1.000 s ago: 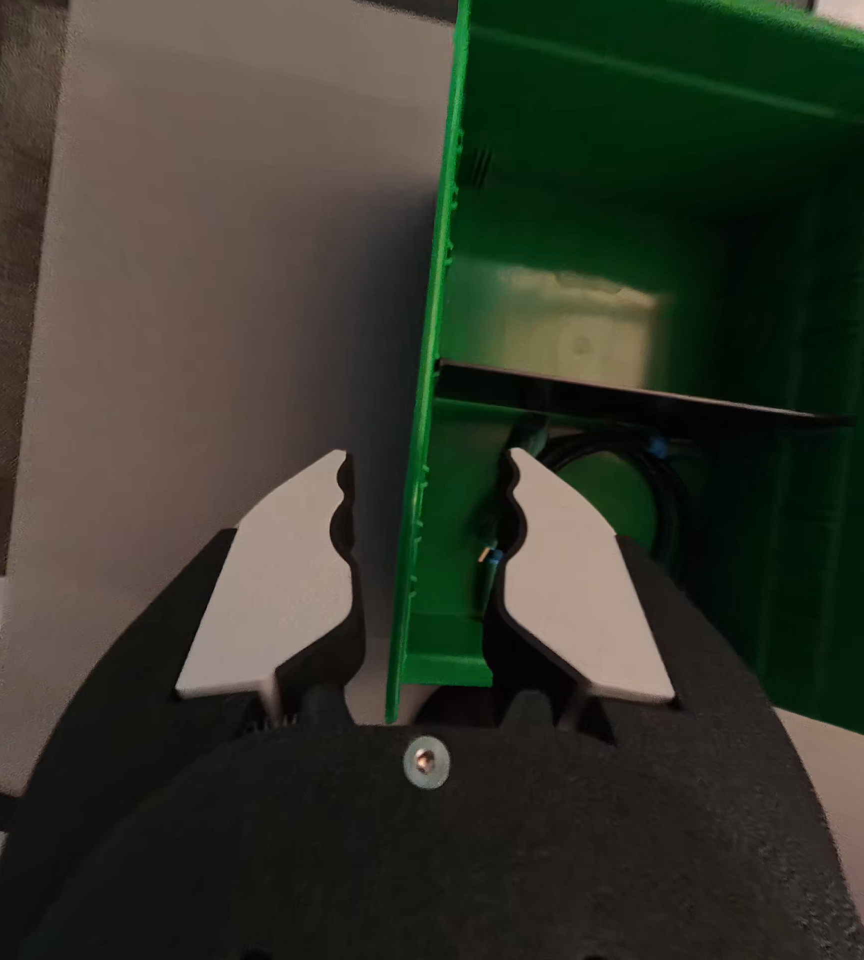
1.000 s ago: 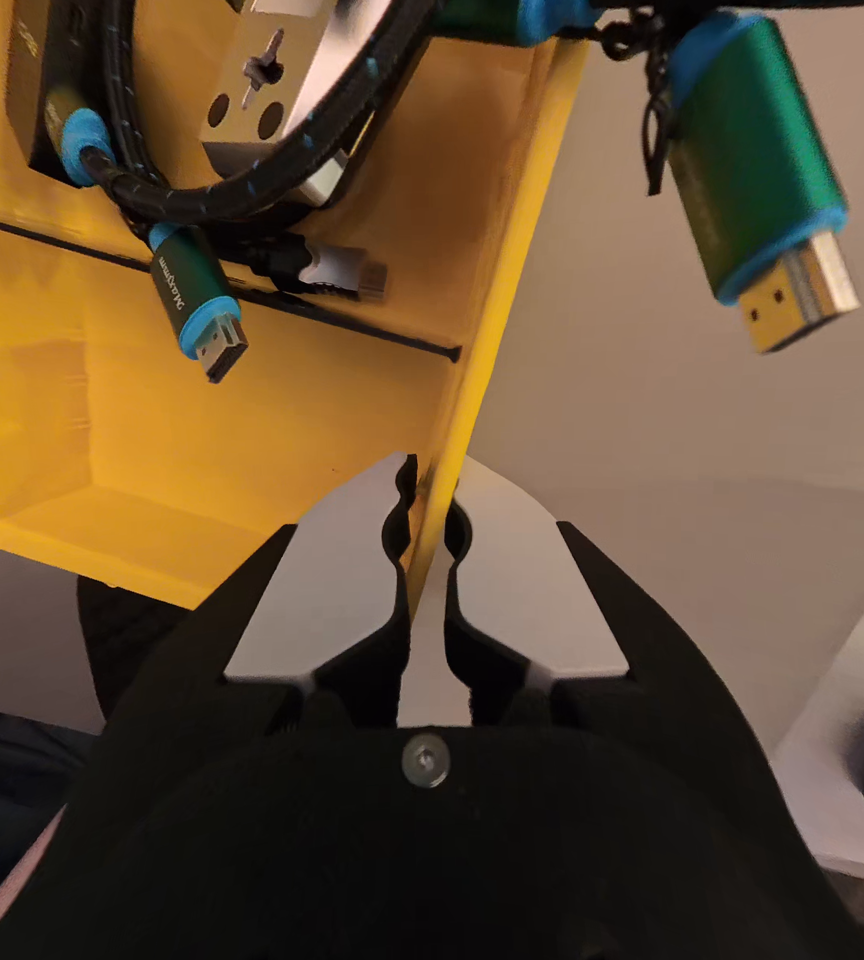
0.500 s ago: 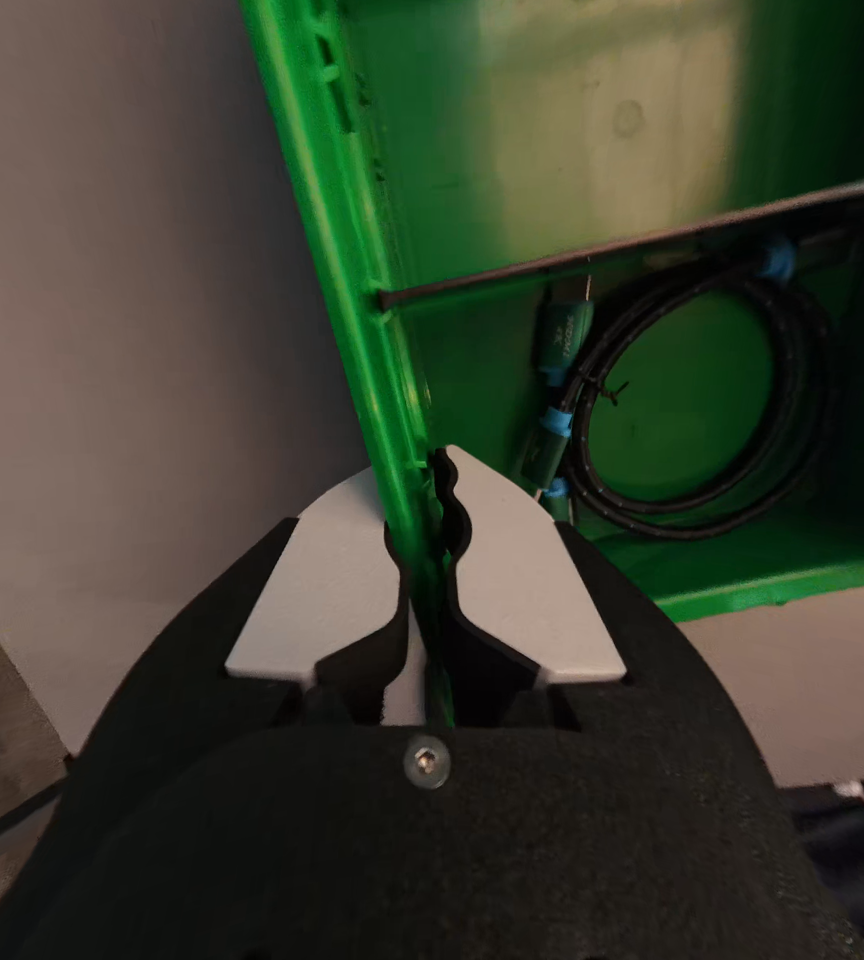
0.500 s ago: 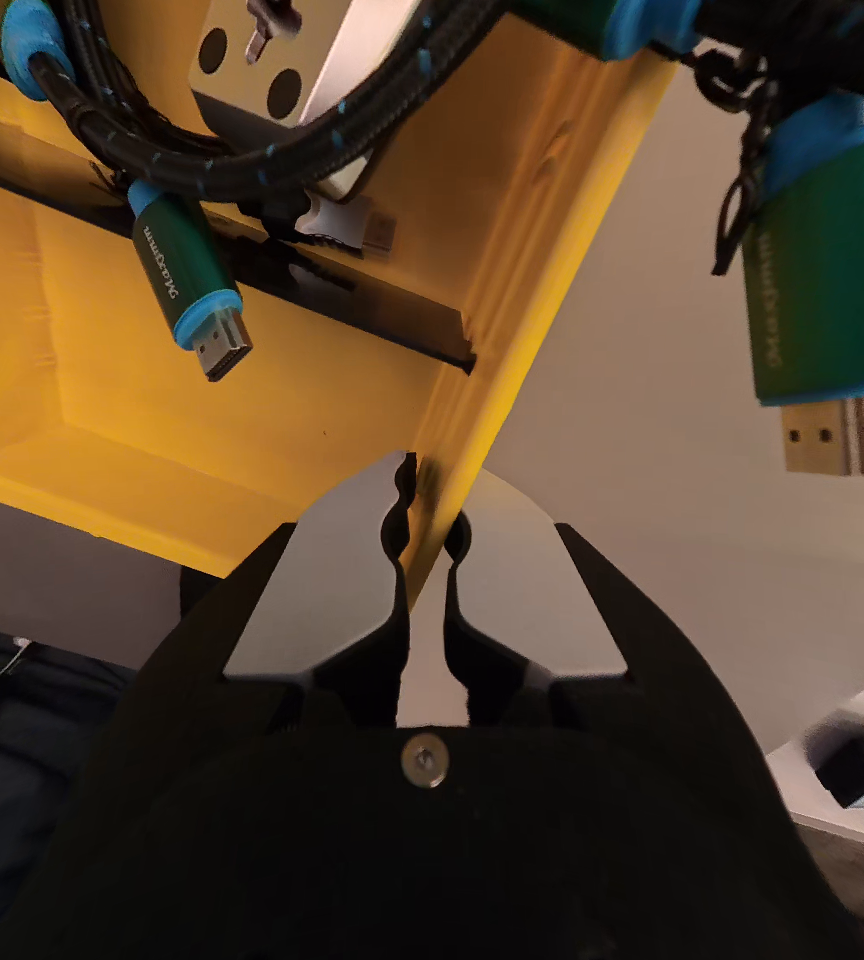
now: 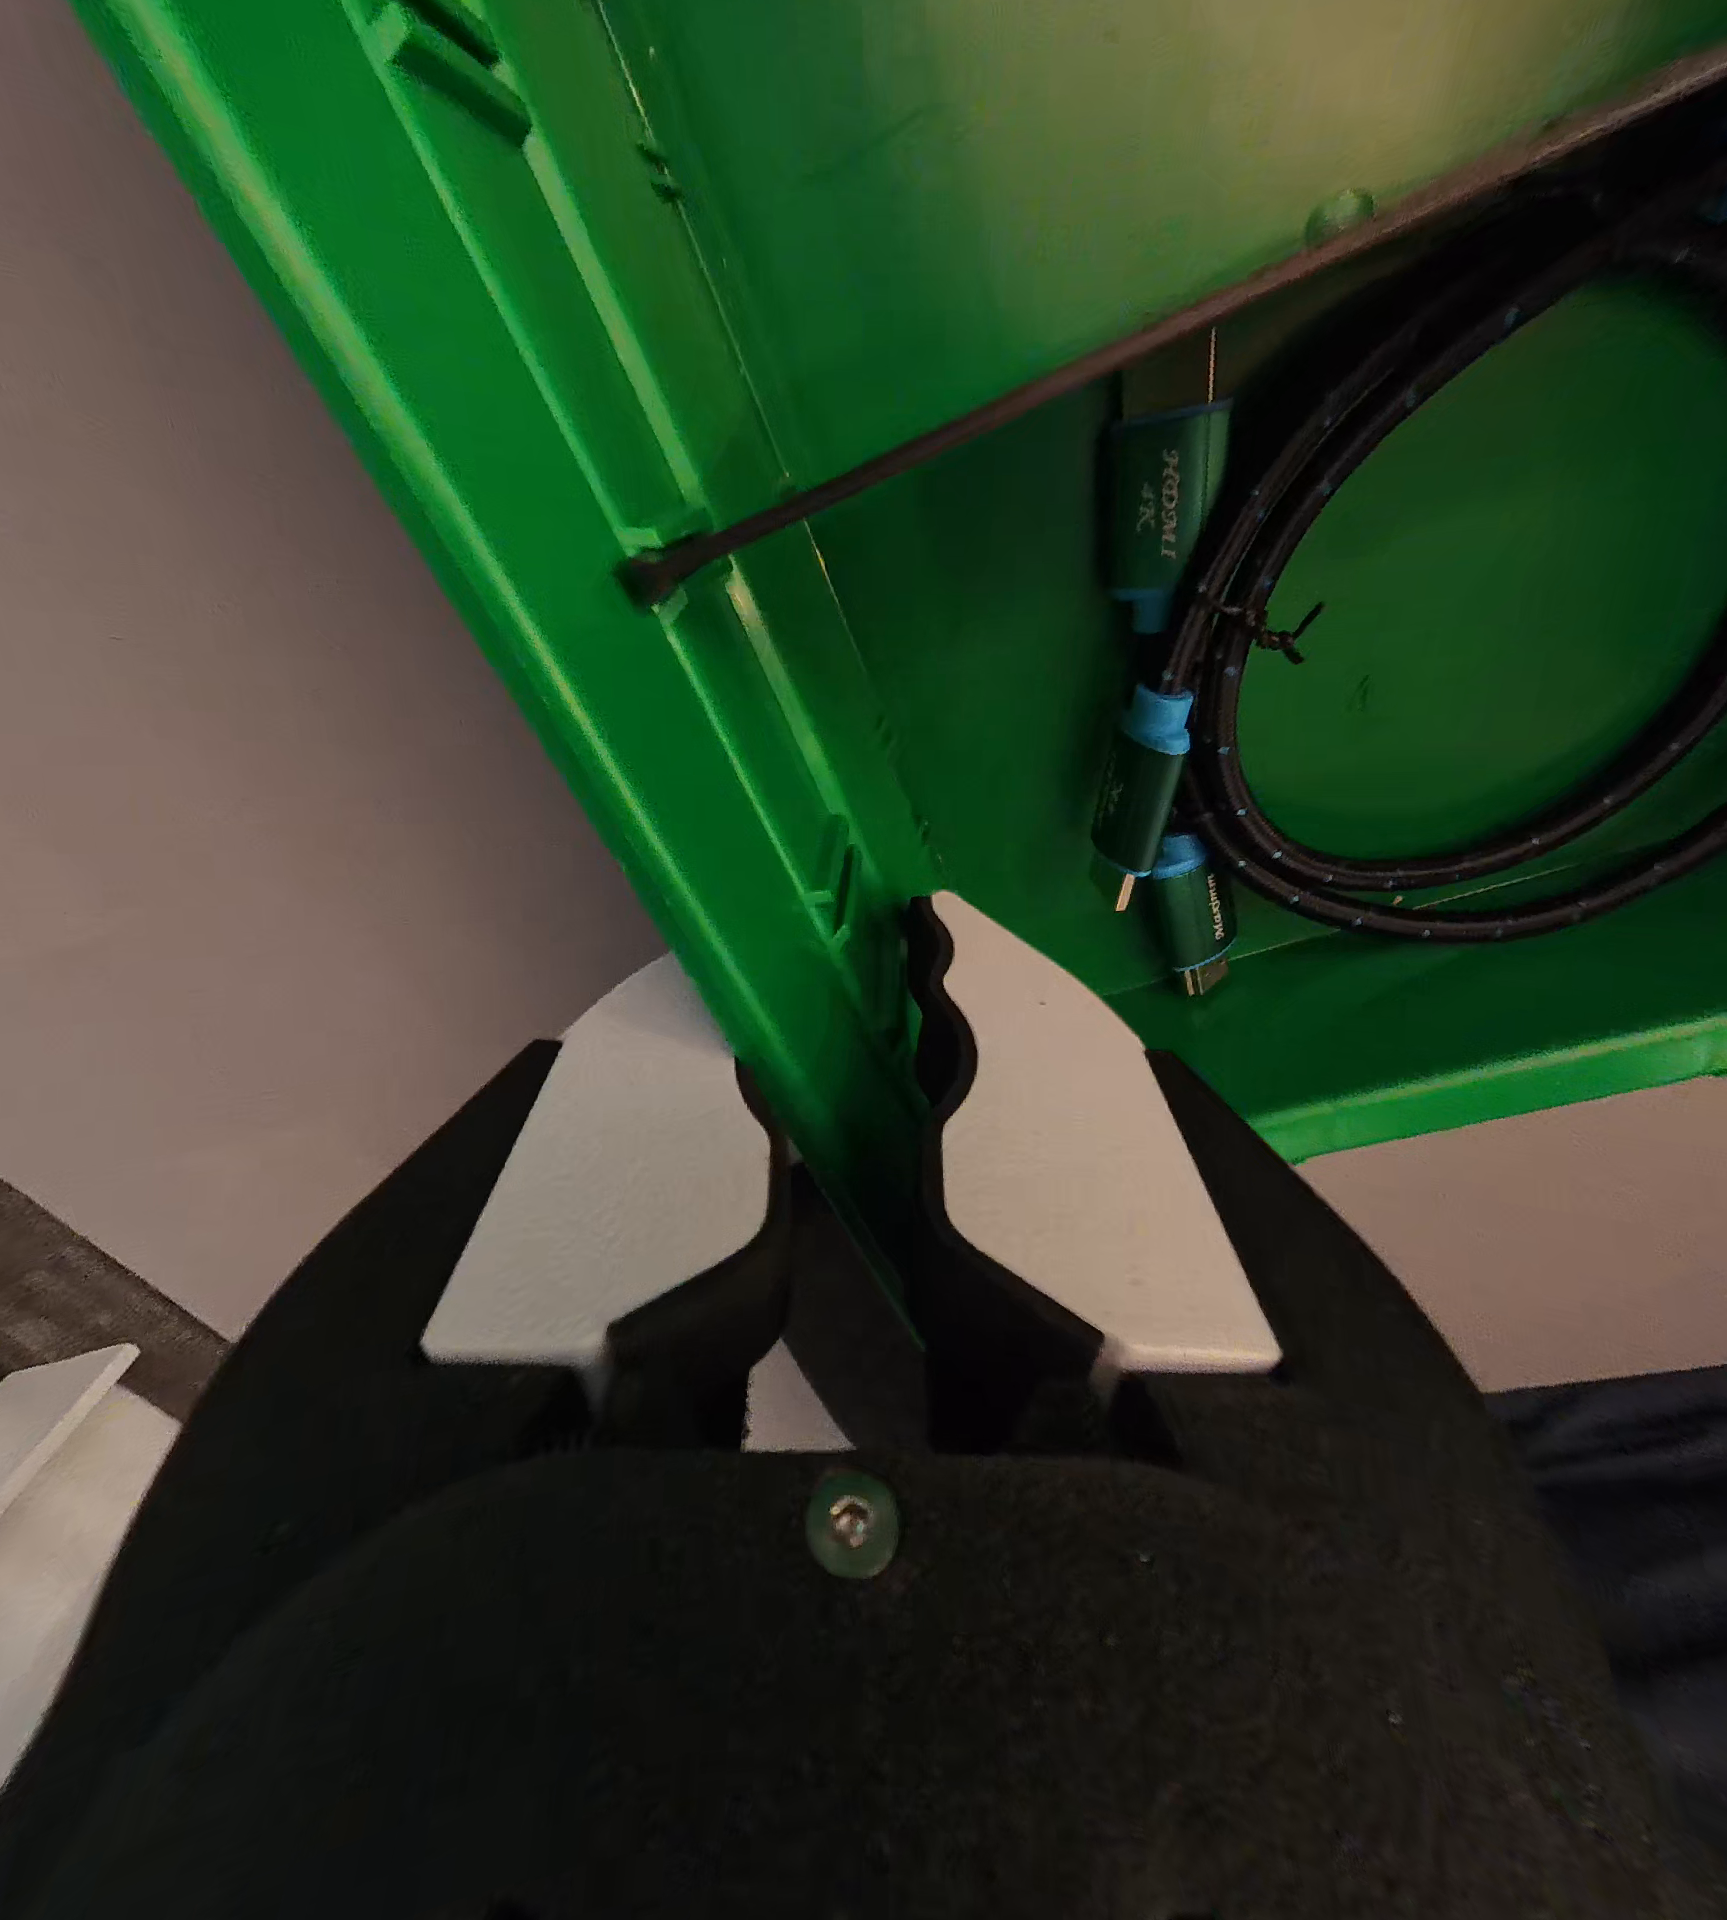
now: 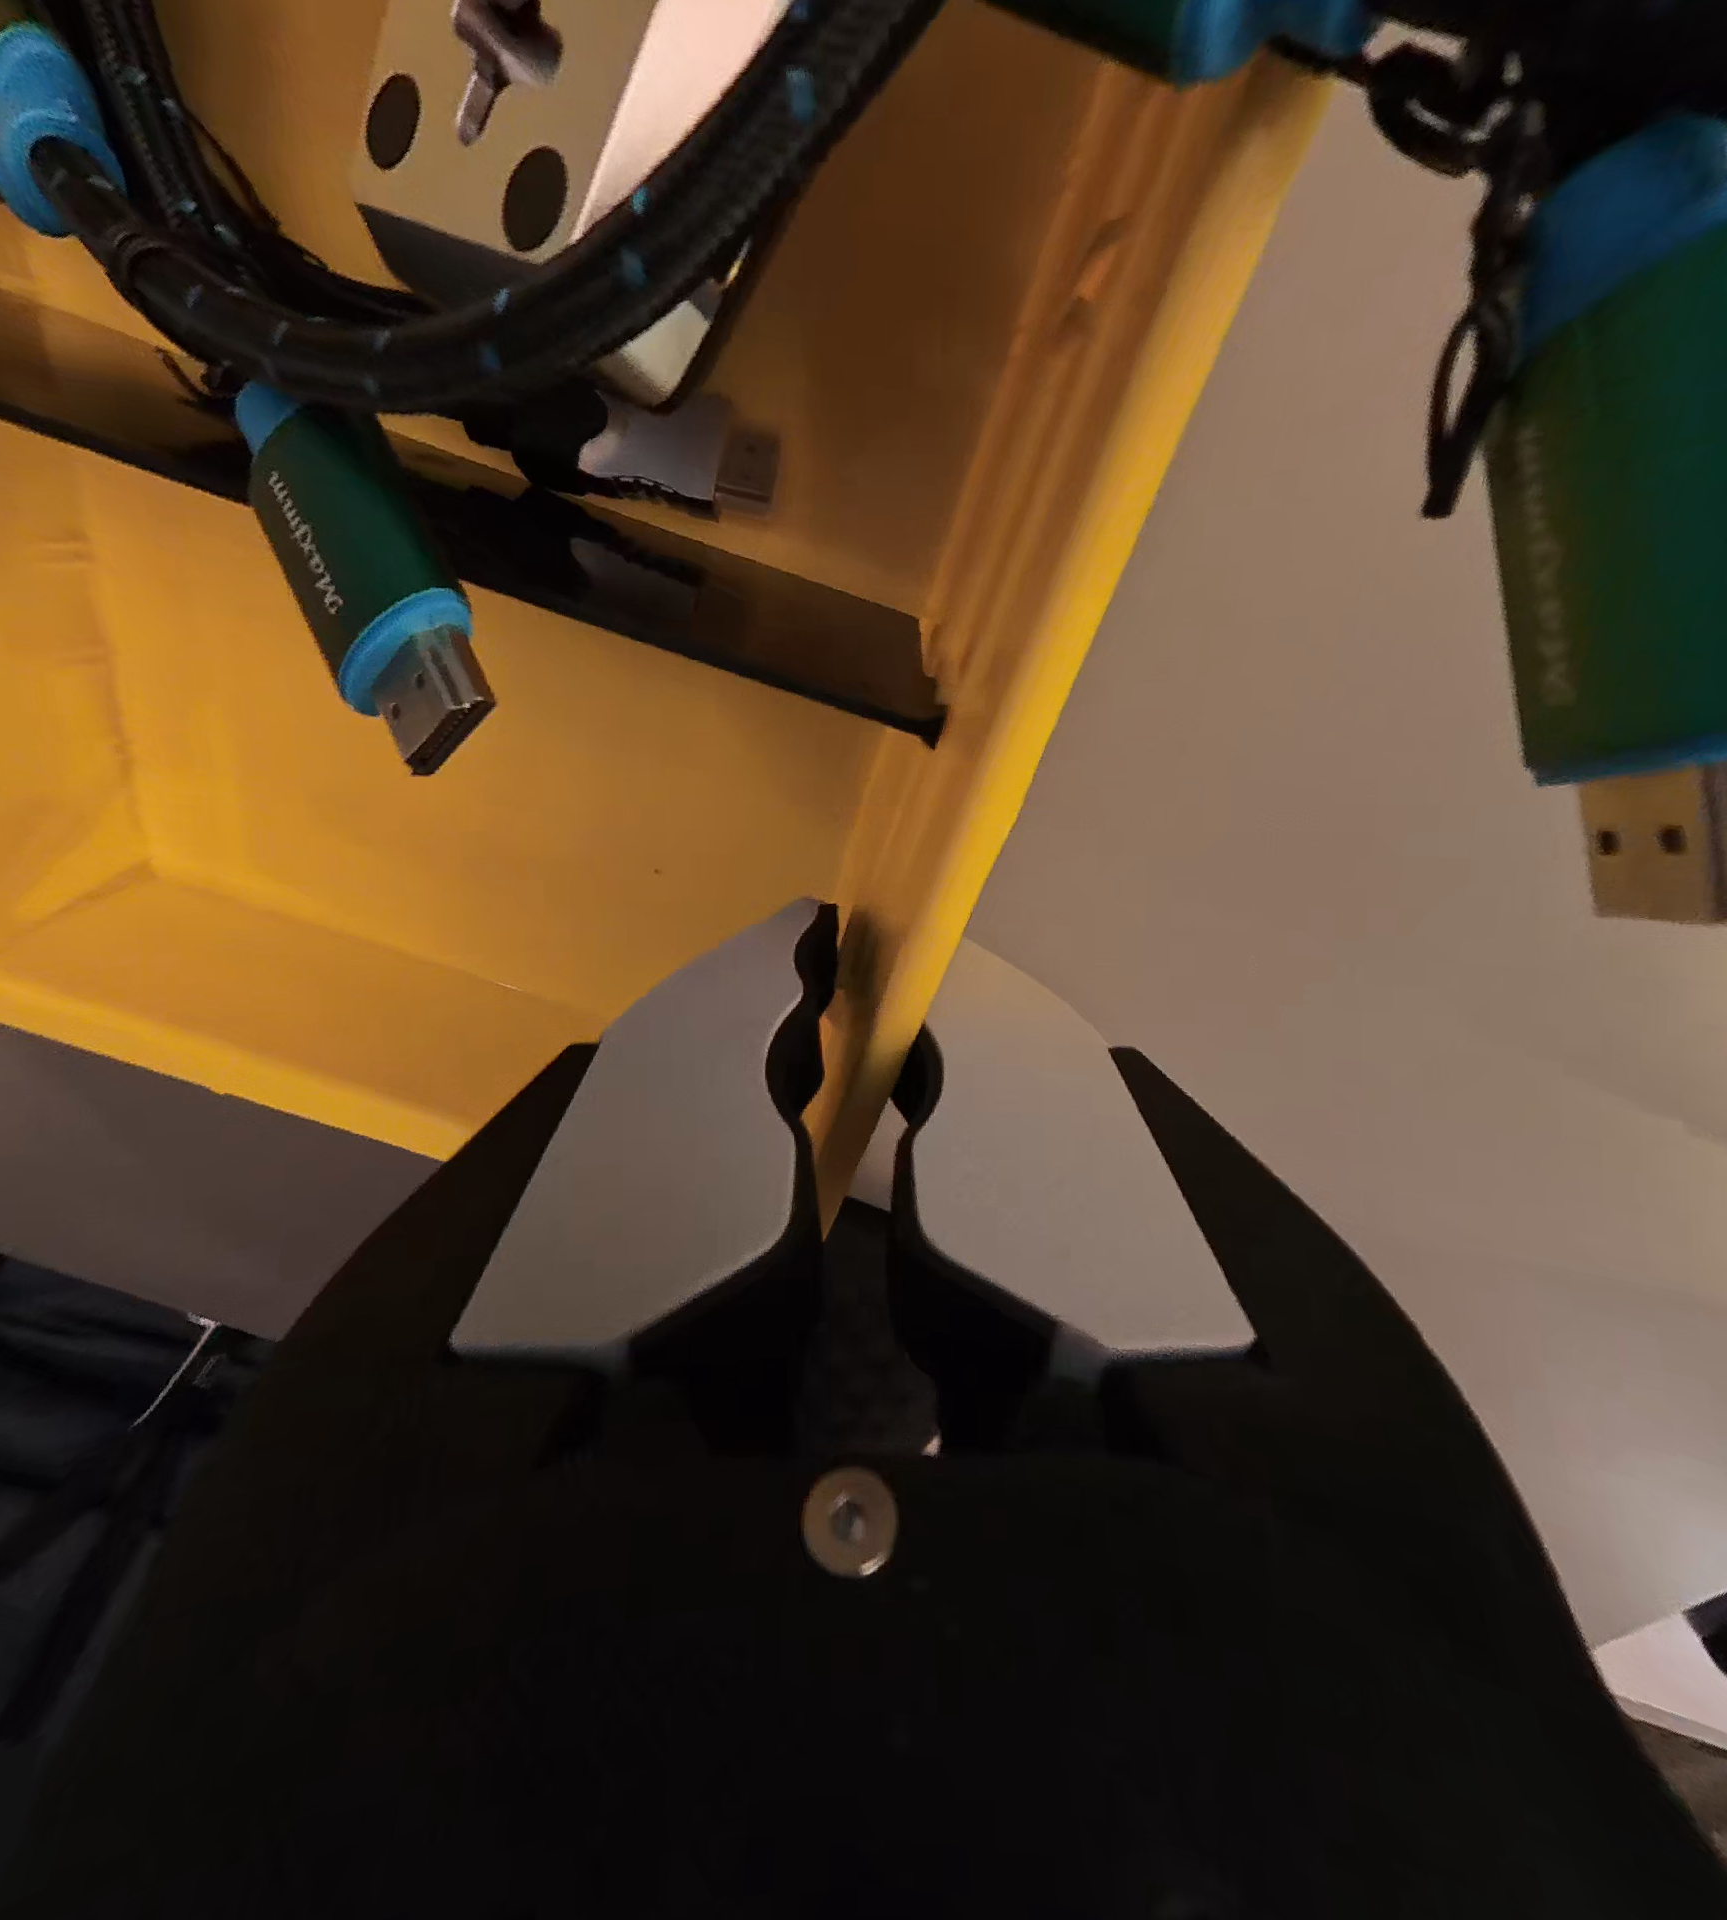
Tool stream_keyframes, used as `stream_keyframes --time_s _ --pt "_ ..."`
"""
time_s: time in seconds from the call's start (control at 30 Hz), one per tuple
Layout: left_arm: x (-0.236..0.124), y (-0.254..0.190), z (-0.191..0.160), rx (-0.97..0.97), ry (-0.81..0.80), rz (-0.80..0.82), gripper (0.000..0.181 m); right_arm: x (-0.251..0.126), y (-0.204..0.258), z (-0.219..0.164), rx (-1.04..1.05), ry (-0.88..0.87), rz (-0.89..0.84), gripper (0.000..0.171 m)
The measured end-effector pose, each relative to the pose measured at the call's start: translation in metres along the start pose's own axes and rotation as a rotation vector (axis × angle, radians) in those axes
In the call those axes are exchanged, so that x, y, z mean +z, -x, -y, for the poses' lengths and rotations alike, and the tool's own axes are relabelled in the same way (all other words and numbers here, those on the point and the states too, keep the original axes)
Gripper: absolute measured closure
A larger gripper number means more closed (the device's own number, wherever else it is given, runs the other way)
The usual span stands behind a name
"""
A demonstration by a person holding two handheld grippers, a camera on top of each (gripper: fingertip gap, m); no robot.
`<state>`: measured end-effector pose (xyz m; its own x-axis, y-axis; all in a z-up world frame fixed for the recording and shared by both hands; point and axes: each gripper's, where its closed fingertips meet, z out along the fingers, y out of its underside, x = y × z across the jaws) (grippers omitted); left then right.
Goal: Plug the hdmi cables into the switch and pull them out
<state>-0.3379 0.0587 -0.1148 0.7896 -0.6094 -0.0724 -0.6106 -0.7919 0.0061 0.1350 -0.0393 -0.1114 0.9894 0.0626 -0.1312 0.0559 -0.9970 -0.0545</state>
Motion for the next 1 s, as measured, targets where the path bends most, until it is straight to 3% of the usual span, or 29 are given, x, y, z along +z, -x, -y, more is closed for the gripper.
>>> stream_keyframes --time_s 0.23,0.4,0.53,0.63,0.7,0.8,0.9,1.0 --pt "-0.004 -0.023 0.0 0.046 -0.009 -0.102 0.153 0.0 0.017 0.002 -0.105 0.006 0.06 0.152" --pt "-0.024 -0.022 0.004 -0.02 -0.113 -0.173 0.156 -0.03 0.017 -0.006 -0.09 -0.093 0.154 0.159" --pt "-0.062 -0.014 0.009 -0.01 -0.296 -0.086 0.149 -0.092 0.033 -0.003 -0.095 -0.37 0.149 0.157" --pt "-0.098 -0.014 0.017 -0.004 -0.477 -0.042 0.149 -0.143 0.097 0.02 -0.303 -0.705 0.197 0.154" --pt "-0.123 -0.009 0.025 0.003 -0.611 0.035 0.148 -0.157 0.156 0.032 -0.495 -0.879 0.238 0.147" --pt "-0.162 -0.006 0.035 0.006 -0.805 0.121 0.148 -0.139 0.218 0.057 -0.654 -1.023 0.196 0.13" --pt "-0.191 -0.019 0.042 0.05 -0.961 0.131 0.147 -0.091 0.241 0.096 -0.58 -0.867 0.135 0.125" --pt "-0.202 -0.035 0.043 0.111 -1.007 0.148 0.144 -0.059 0.245 0.138 -0.459 -0.731 0.123 0.125"
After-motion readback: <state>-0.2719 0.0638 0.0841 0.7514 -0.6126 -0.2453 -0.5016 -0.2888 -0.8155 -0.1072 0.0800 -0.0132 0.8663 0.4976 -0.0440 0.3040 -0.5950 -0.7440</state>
